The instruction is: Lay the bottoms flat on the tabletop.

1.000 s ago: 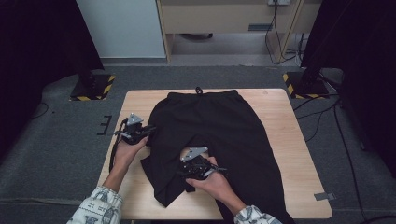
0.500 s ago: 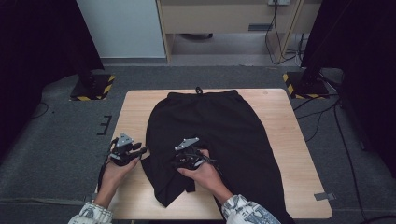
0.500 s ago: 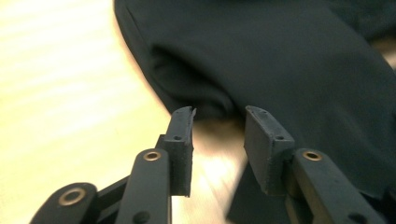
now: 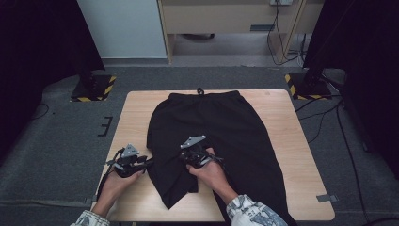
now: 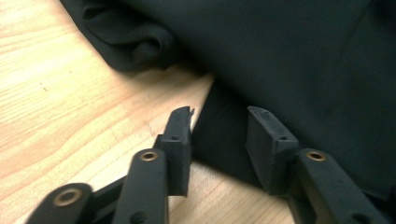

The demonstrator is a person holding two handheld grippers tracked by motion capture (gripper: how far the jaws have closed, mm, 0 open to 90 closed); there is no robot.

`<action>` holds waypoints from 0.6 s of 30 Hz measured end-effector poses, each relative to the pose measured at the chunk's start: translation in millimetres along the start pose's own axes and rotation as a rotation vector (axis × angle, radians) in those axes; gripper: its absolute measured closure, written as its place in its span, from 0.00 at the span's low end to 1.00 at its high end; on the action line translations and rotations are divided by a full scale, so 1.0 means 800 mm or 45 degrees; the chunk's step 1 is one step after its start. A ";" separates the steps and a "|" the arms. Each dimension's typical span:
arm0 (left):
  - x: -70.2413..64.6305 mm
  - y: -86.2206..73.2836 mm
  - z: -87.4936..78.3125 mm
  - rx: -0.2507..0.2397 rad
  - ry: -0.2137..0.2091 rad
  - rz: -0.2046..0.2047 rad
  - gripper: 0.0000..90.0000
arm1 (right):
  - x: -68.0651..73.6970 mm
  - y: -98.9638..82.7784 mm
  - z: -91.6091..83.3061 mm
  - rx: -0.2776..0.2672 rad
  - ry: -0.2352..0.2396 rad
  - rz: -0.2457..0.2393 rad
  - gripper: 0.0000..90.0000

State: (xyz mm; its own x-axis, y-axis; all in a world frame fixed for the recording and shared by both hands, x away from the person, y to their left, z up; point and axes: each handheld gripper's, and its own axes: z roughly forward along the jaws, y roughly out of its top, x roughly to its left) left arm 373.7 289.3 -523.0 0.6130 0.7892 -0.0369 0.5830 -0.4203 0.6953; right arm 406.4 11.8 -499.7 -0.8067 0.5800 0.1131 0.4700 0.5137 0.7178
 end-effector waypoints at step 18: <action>-0.019 -0.026 -0.048 0.116 -0.030 0.057 0.99 | -0.030 -0.016 -0.040 -0.017 -0.070 0.021 0.98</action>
State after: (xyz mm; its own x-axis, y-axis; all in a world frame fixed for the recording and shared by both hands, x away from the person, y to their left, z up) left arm 331.9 303.2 -509.3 0.6514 0.7583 -0.0249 0.6000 -0.4948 0.6287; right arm 408.6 -29.2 -489.3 -0.7777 0.6226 0.0874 0.4782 0.4956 0.7250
